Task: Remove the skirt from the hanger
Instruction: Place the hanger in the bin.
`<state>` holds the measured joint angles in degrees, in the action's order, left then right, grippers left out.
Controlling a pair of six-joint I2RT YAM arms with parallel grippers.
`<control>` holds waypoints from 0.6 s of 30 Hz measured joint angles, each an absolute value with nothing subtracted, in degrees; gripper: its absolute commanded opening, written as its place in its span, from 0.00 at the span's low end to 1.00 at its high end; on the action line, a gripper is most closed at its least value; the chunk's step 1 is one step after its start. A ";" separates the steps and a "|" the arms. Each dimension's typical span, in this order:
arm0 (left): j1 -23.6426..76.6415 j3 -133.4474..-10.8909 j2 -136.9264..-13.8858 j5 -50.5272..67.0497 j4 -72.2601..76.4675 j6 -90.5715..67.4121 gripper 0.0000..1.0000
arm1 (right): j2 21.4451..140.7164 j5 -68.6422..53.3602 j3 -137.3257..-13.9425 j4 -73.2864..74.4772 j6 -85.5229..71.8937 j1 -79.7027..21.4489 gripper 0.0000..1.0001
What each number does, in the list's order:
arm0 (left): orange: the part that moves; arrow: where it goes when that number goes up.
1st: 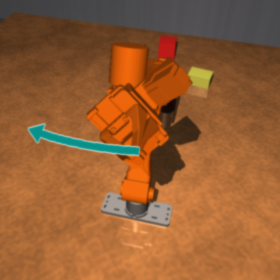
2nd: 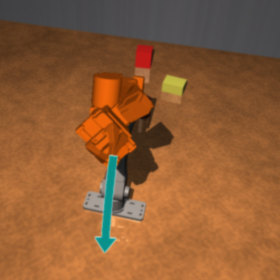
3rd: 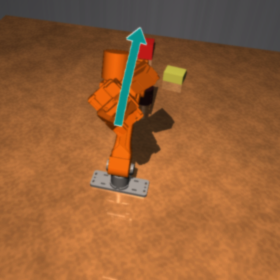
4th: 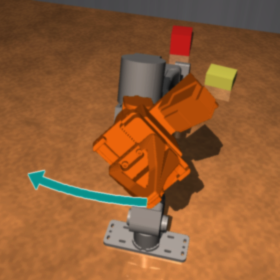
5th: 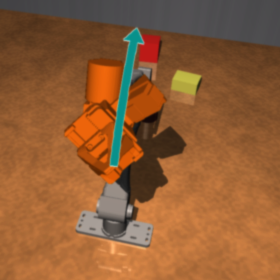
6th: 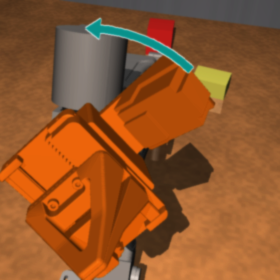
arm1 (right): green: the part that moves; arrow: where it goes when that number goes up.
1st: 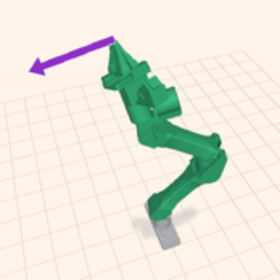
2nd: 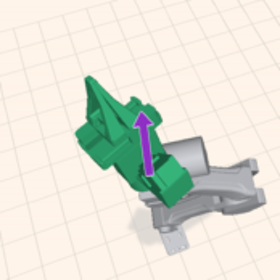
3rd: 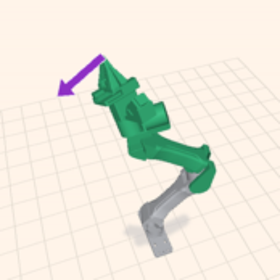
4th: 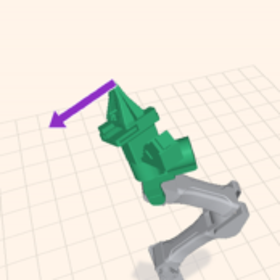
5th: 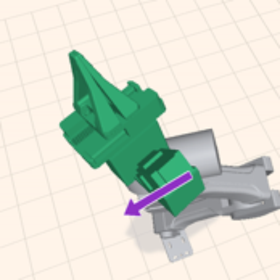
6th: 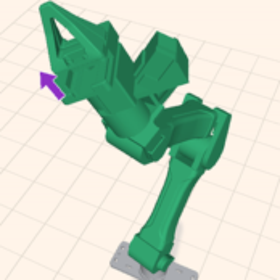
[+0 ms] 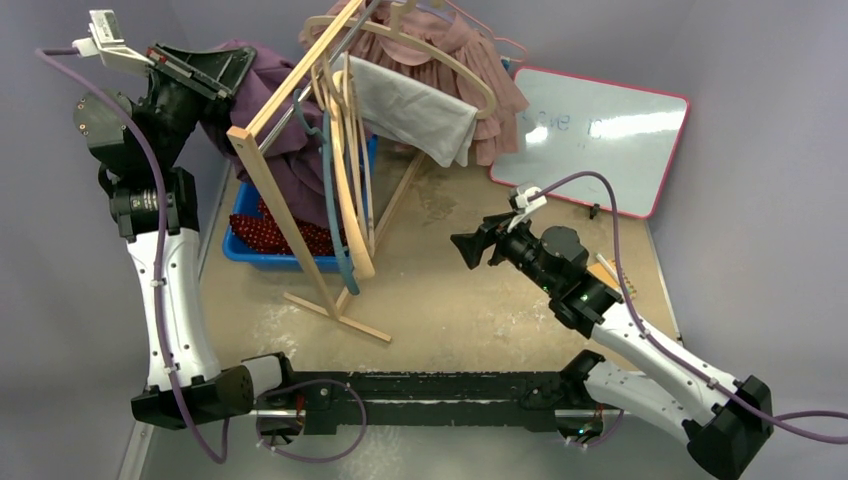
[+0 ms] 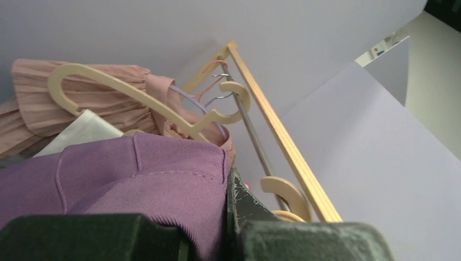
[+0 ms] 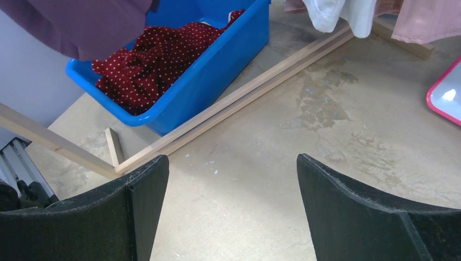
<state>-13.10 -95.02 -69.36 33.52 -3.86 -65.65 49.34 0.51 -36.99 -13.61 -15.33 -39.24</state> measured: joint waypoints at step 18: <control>-13.10 -72.27 -69.97 17.15 -21.12 -45.32 0.00 | 44.82 0.84 -36.51 -12.21 -15.31 -39.24 0.88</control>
<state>-13.10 -72.27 -69.97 17.15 -21.12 -45.32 44.82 0.84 -36.51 -12.21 -15.31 -39.24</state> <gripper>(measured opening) 0.079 0.878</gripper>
